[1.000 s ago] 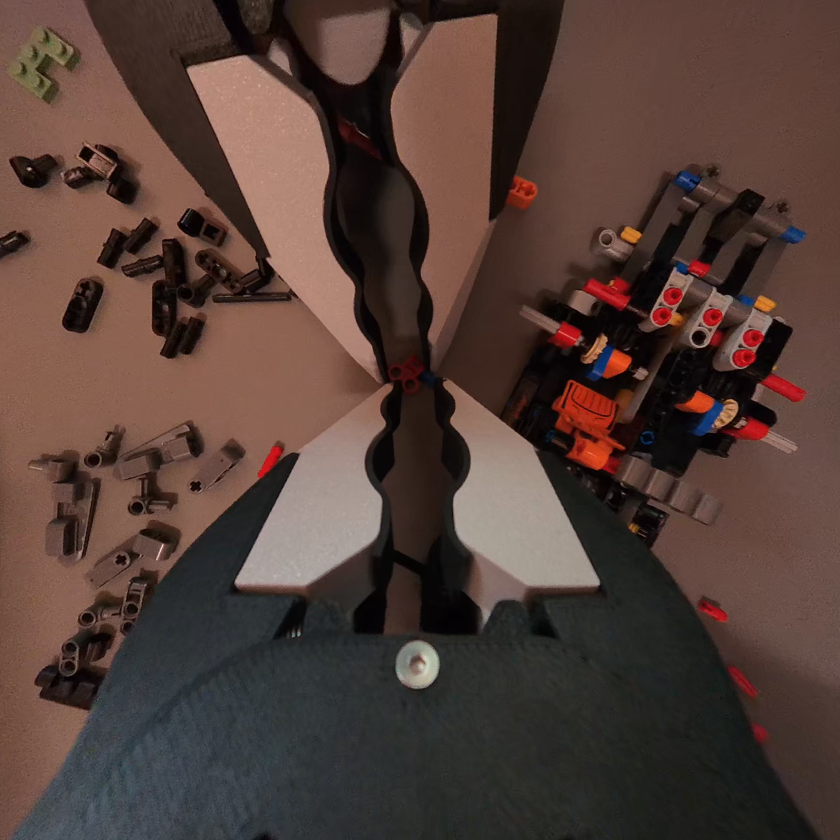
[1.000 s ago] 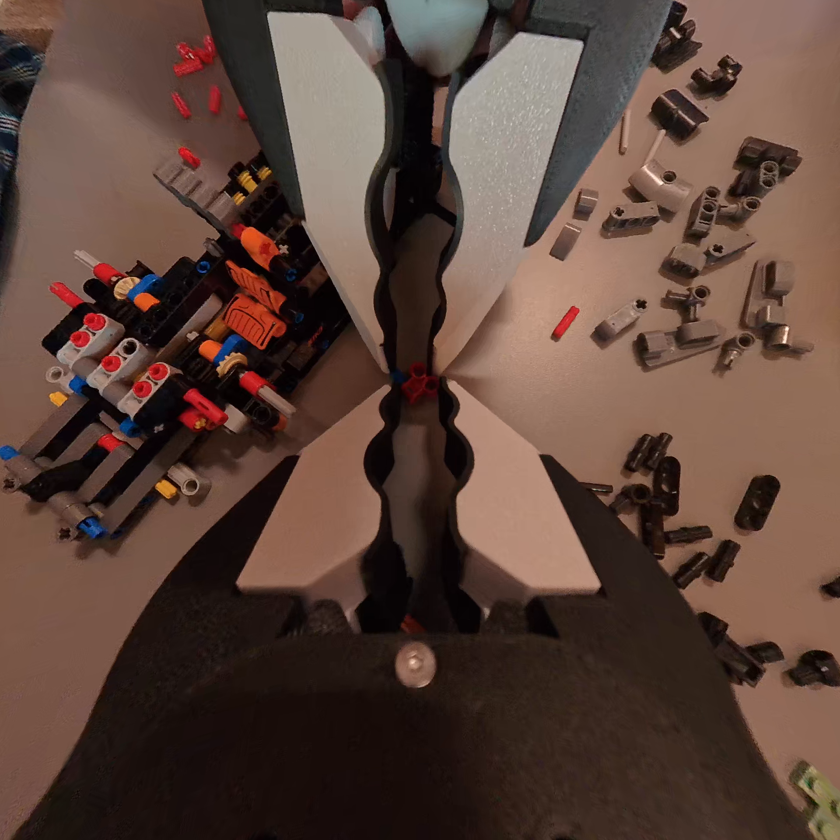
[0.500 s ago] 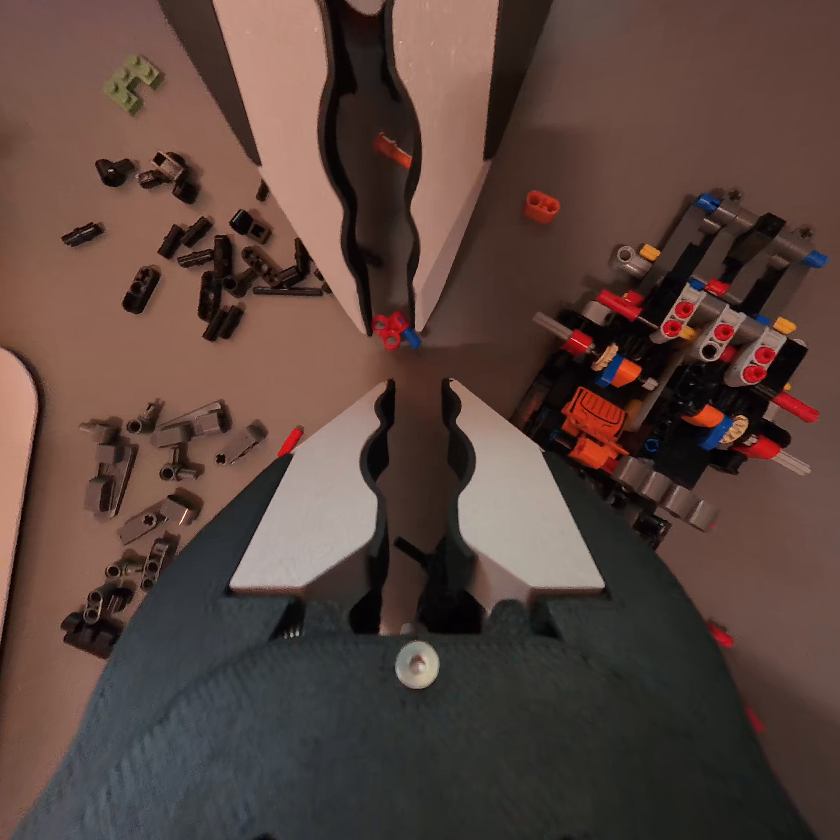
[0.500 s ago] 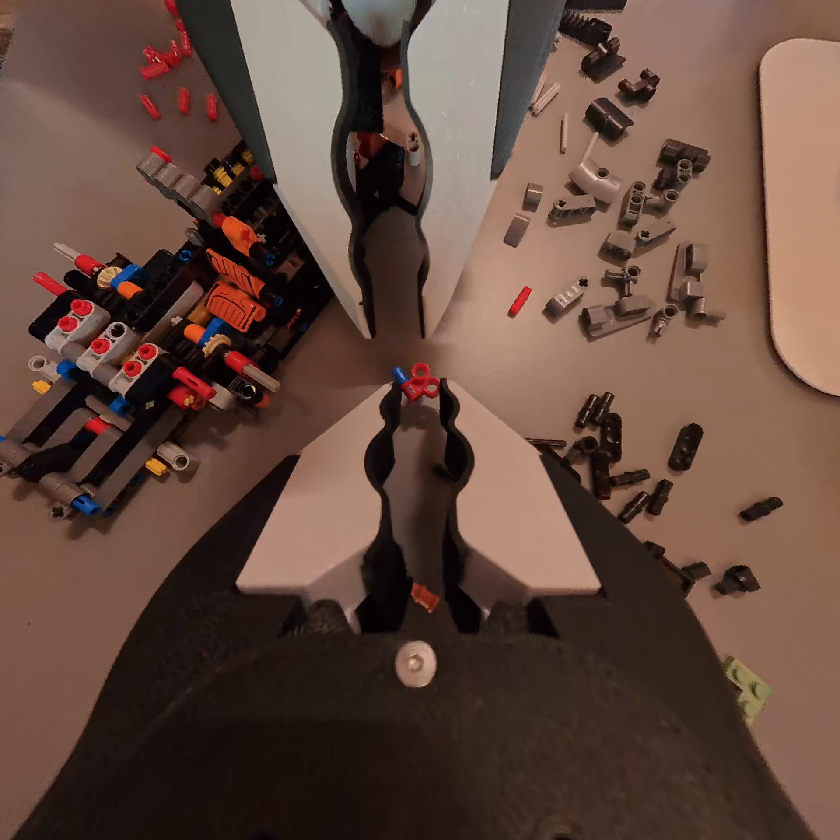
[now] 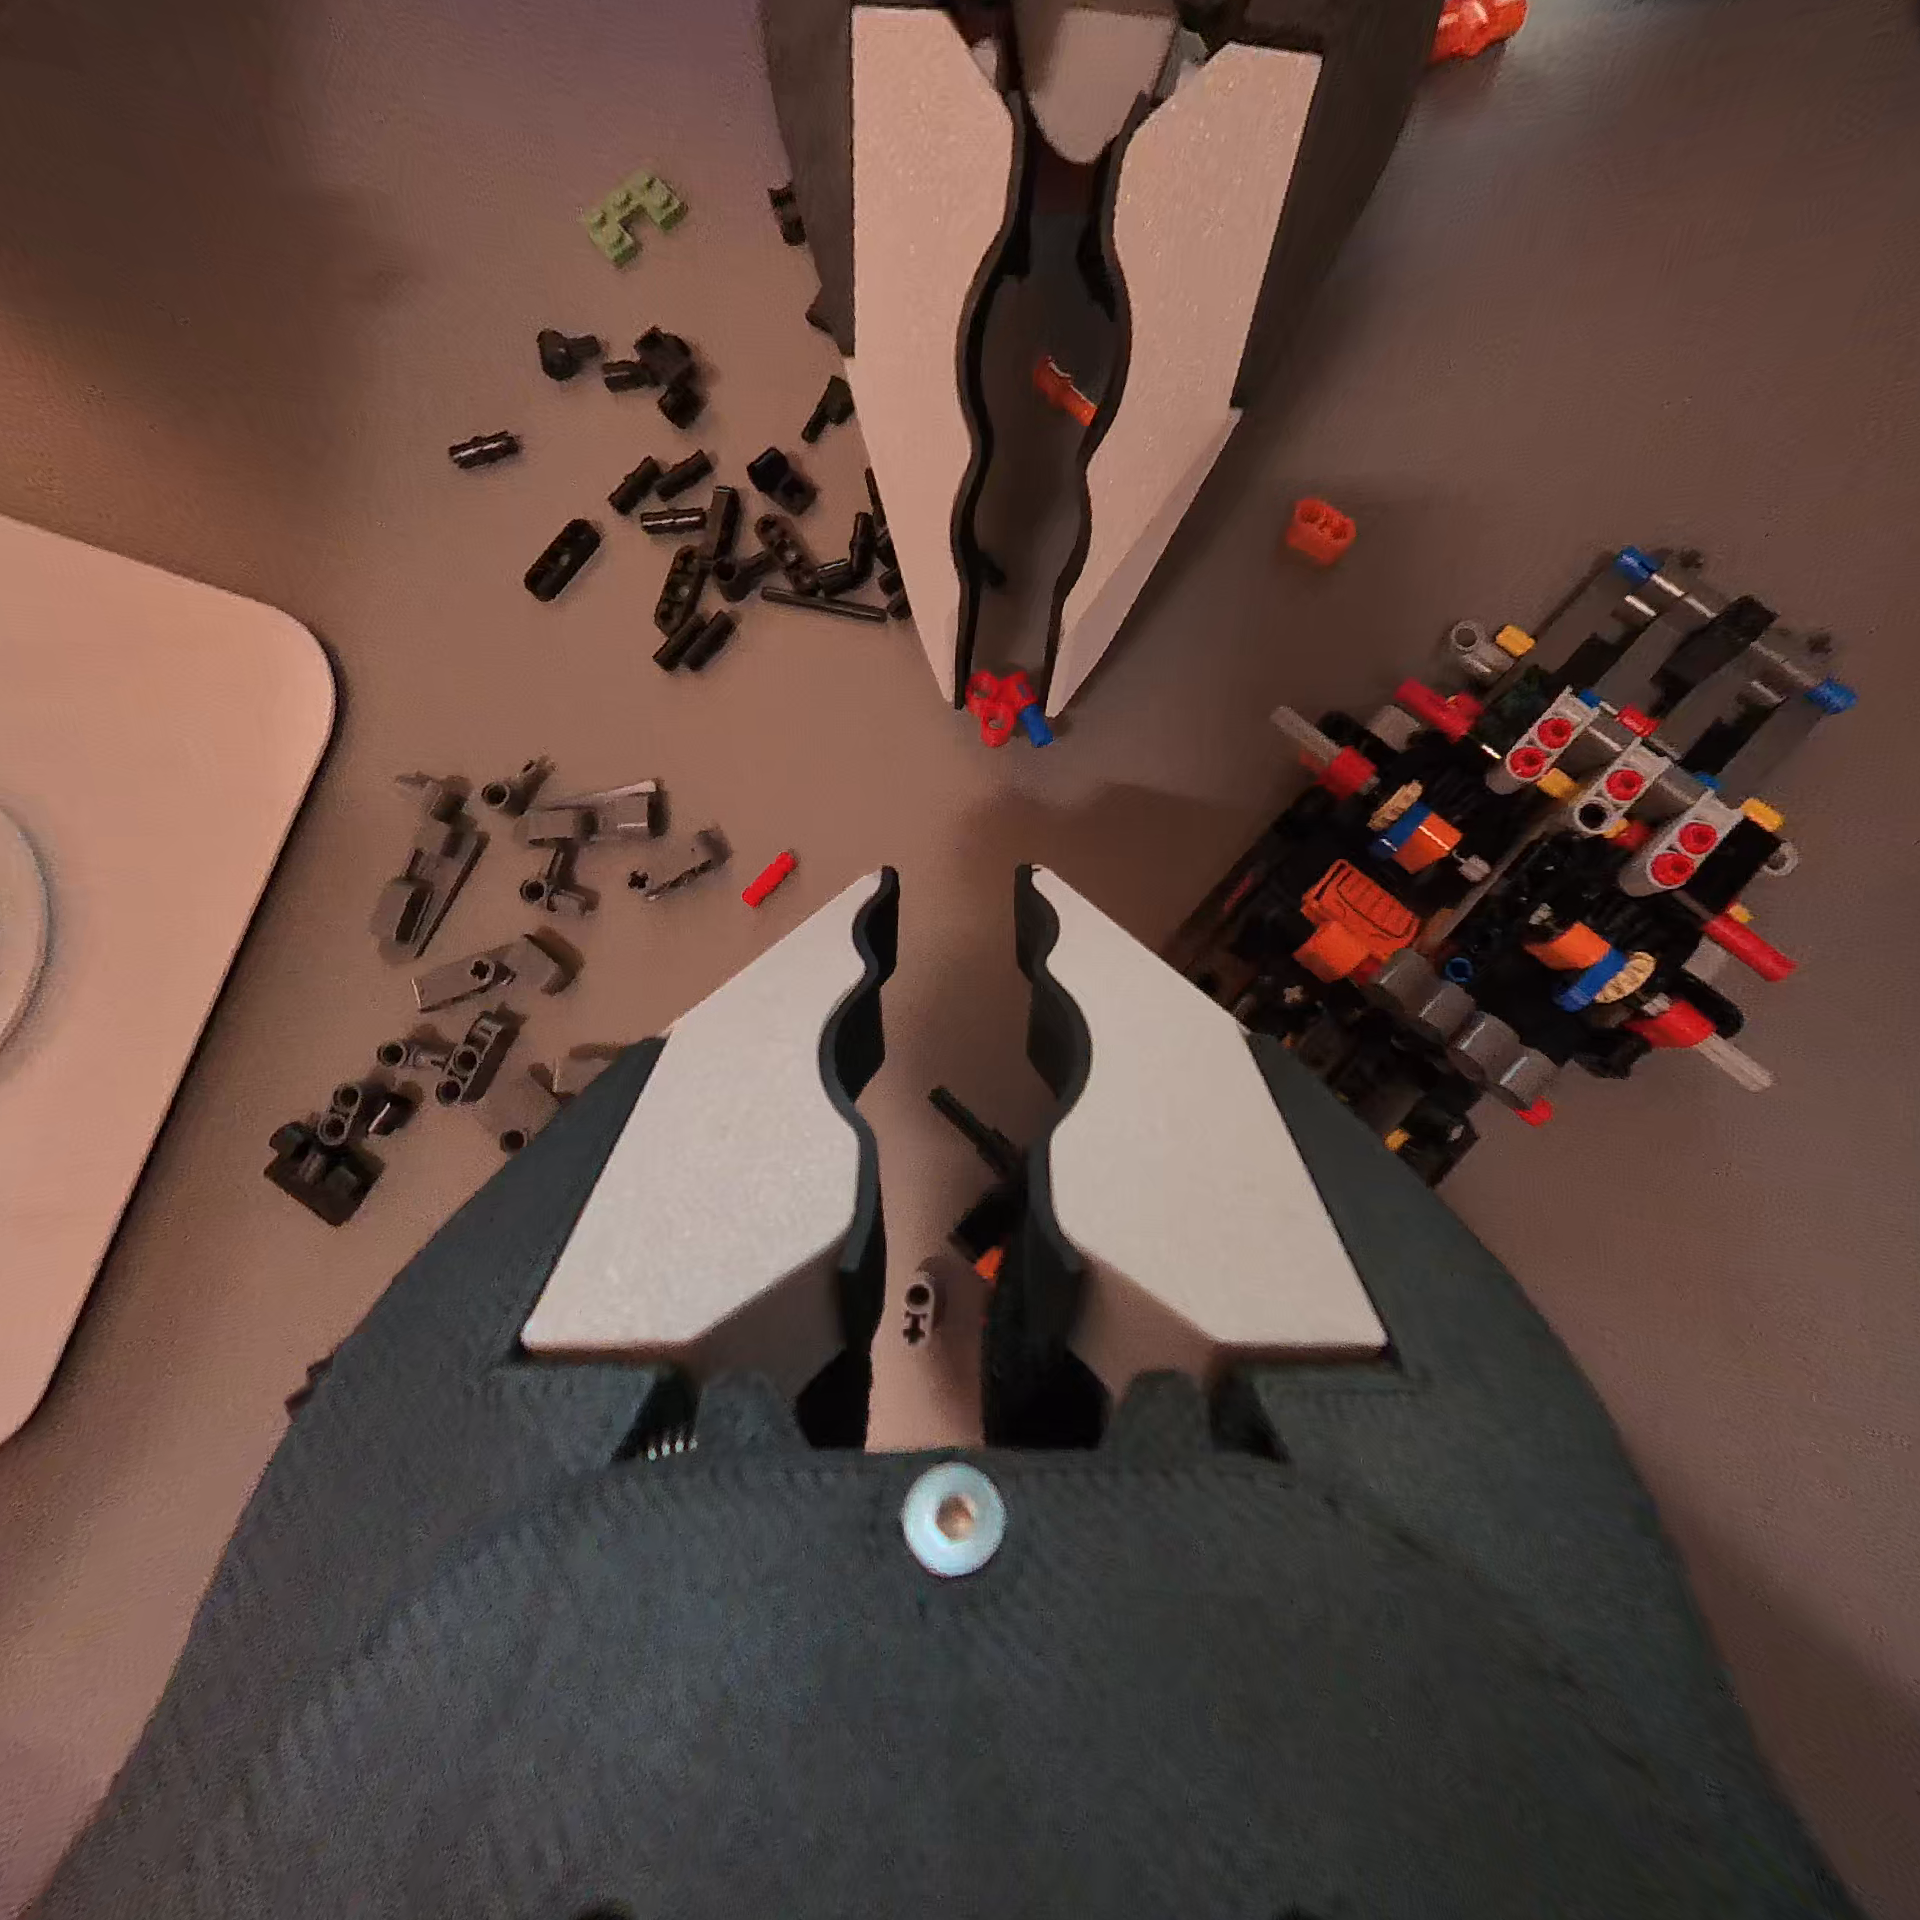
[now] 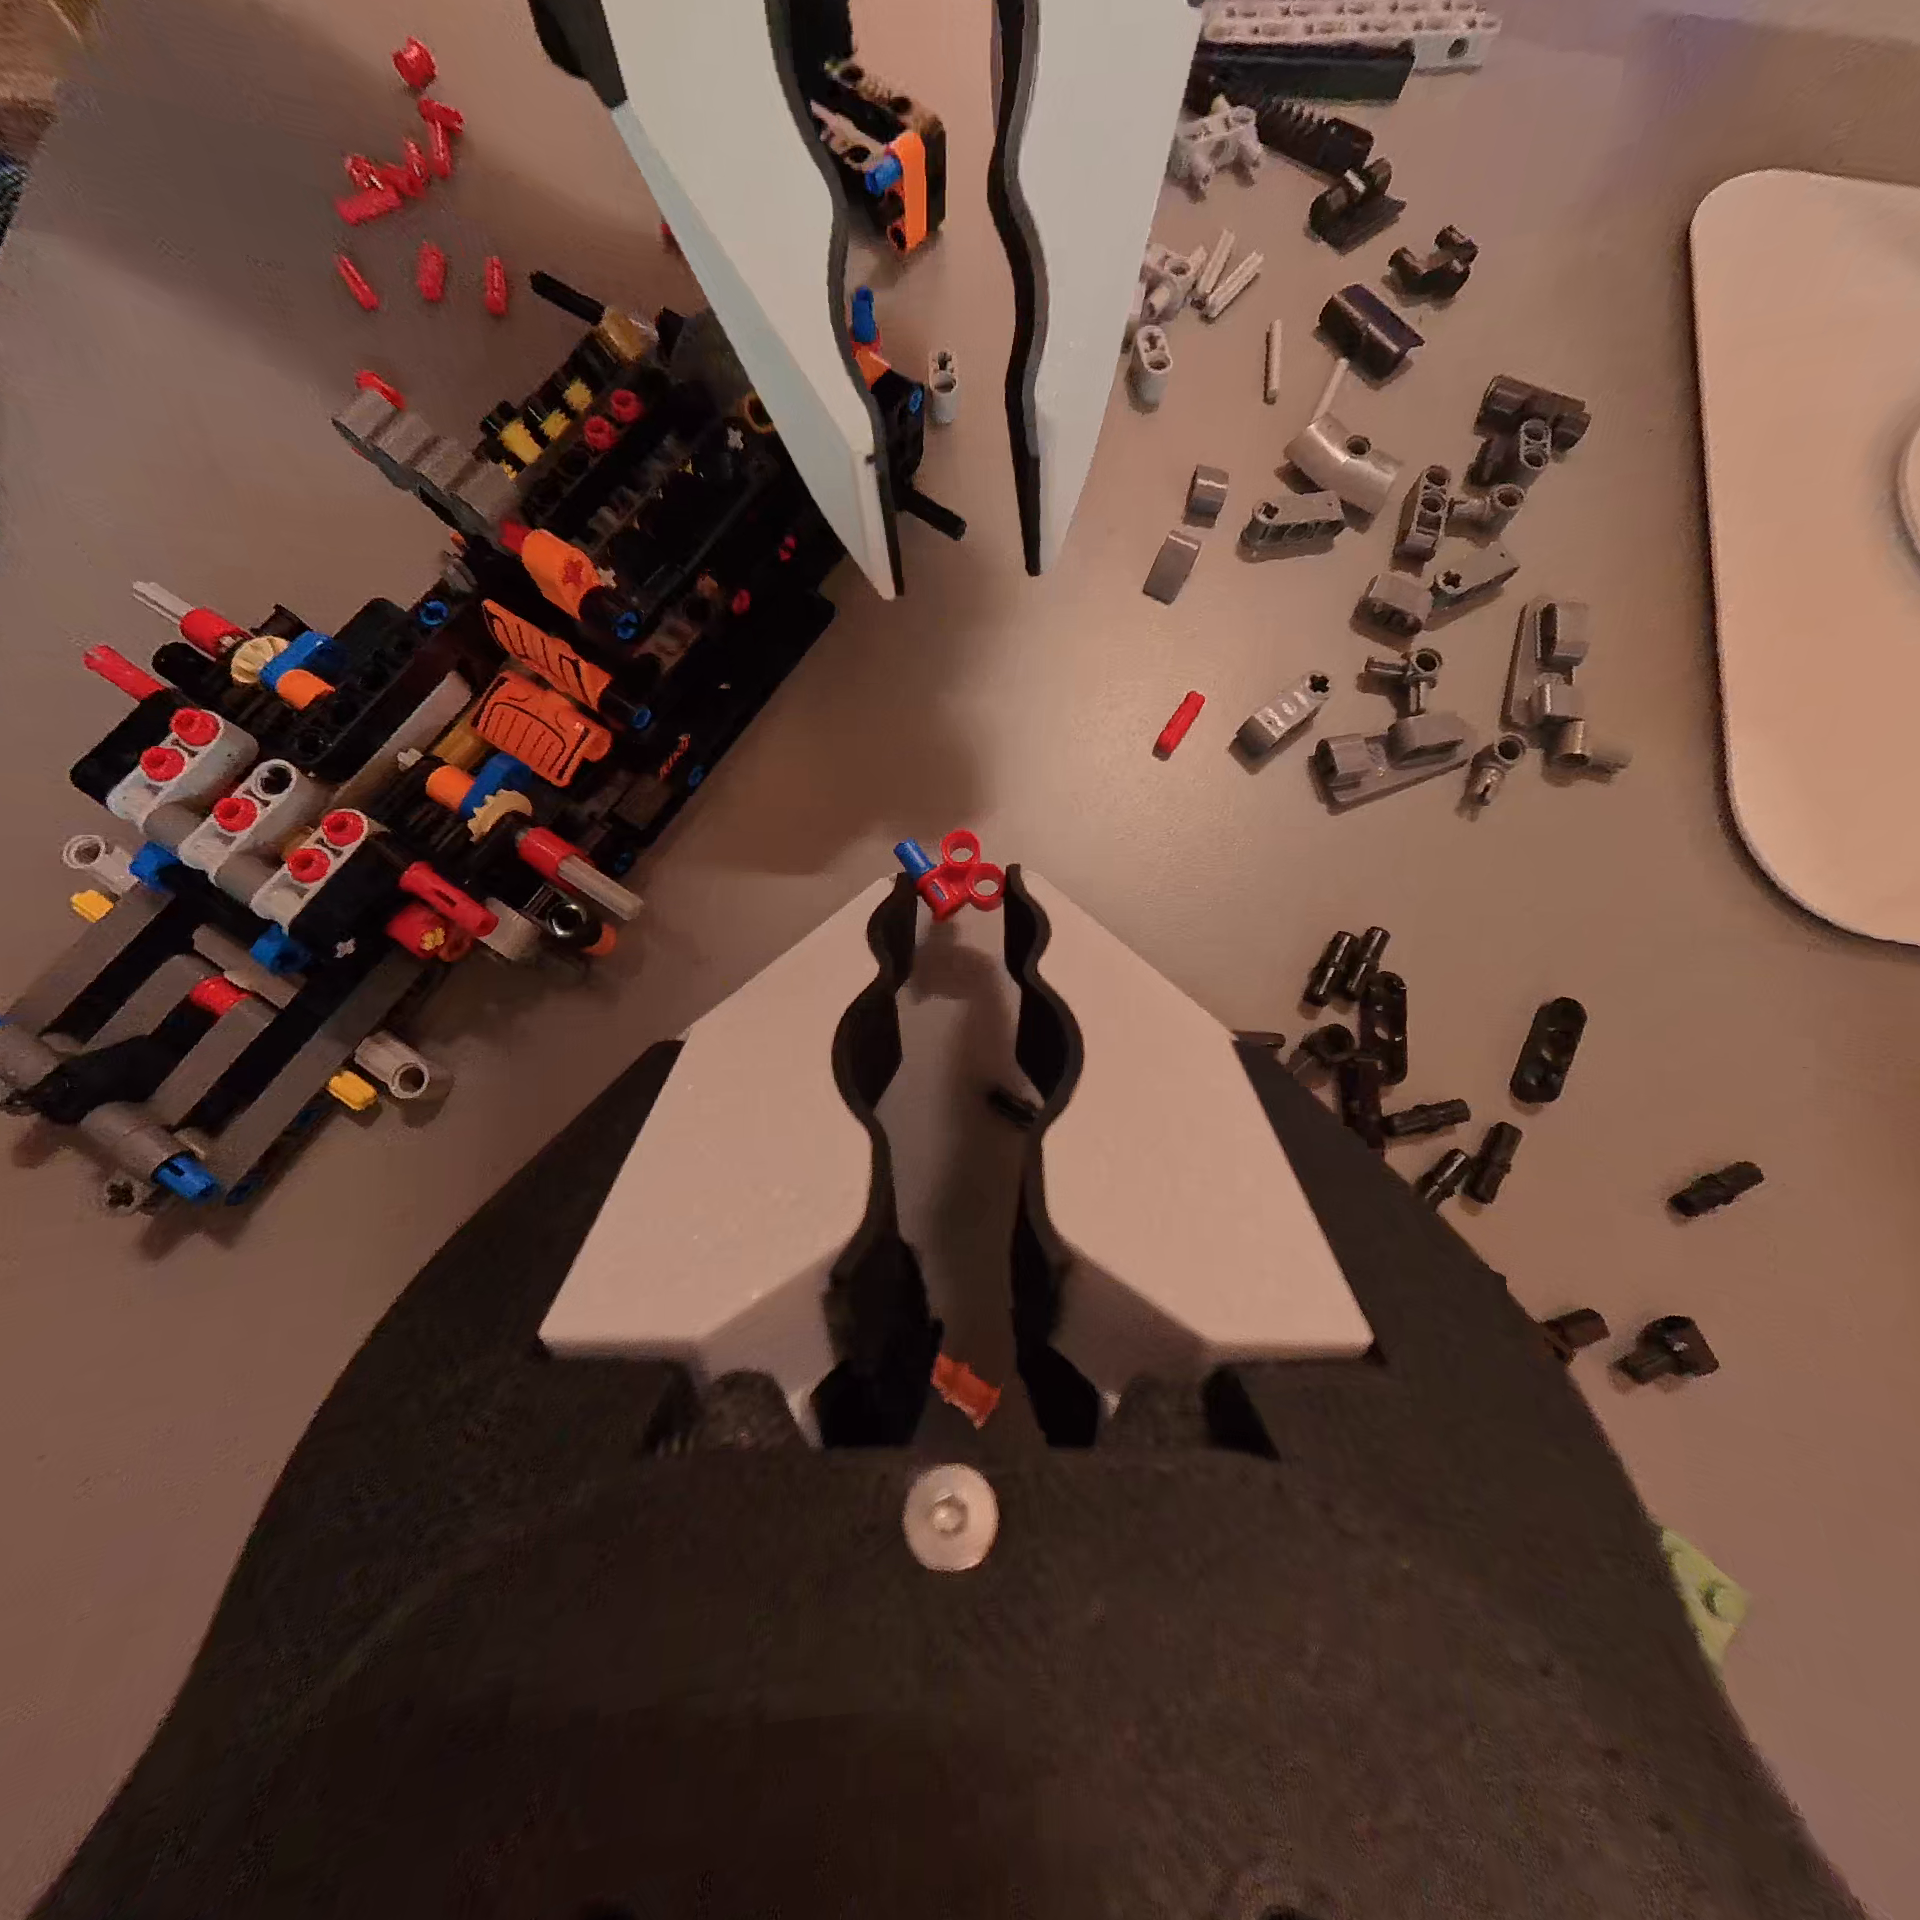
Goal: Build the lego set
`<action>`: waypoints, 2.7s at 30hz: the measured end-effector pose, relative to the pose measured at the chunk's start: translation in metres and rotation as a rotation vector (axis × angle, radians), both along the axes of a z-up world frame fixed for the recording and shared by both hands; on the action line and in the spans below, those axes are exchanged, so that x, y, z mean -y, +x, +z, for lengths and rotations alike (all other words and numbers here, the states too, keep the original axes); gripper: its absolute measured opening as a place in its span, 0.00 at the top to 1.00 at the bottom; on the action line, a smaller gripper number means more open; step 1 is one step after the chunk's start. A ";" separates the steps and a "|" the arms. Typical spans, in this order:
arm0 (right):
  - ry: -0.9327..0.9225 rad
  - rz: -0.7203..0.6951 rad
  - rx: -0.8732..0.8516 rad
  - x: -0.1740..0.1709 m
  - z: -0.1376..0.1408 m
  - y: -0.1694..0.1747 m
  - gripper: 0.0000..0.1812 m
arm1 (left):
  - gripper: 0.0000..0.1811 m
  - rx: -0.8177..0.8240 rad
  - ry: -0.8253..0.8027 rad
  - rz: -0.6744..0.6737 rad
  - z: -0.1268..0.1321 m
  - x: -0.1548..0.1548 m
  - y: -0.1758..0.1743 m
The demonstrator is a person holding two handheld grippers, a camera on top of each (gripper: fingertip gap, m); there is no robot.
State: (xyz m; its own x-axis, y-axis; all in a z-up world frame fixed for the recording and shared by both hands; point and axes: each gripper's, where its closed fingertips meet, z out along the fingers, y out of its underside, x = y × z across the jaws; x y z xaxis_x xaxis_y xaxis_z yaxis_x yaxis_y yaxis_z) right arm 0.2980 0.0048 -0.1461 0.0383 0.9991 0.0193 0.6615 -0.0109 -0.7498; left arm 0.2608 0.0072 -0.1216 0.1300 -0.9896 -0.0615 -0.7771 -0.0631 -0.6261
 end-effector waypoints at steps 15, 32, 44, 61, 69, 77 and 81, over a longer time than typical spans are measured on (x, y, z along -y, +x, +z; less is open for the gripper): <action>0.206 -0.074 -0.188 -0.018 0.048 -0.003 0.92 | 0.85 0.273 -0.198 0.138 0.033 -0.006 0.017; 0.202 -0.055 -0.273 -0.011 0.065 -0.008 0.92 | 0.87 0.334 -0.245 0.066 0.036 0.006 0.033; 0.081 -0.057 -0.372 -0.009 0.076 -0.007 0.91 | 0.84 0.237 0.023 0.058 0.042 0.000 0.017; 0.087 -0.072 -0.402 -0.011 0.083 -0.006 0.92 | 0.84 0.230 0.061 0.191 0.058 -0.001 -0.025; 0.215 -0.092 -0.405 -0.012 0.095 -0.007 0.92 | 0.84 0.242 0.060 0.208 0.060 0.004 -0.023; 0.259 -0.096 -0.412 -0.010 0.101 -0.007 0.92 | 0.85 0.284 0.029 0.192 0.065 0.007 -0.009; 0.251 -0.089 -0.410 -0.009 0.100 -0.008 0.91 | 0.85 0.295 0.018 0.197 0.066 0.007 -0.009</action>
State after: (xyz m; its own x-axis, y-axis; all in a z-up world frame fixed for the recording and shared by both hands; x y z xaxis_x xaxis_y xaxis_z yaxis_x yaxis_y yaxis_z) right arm 0.2904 0.0135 -0.0459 0.1785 0.9580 0.2244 0.3160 0.1602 -0.9352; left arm 0.2517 0.0006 -0.0552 0.3333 -0.9428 -0.0104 -0.5363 -0.1805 -0.8245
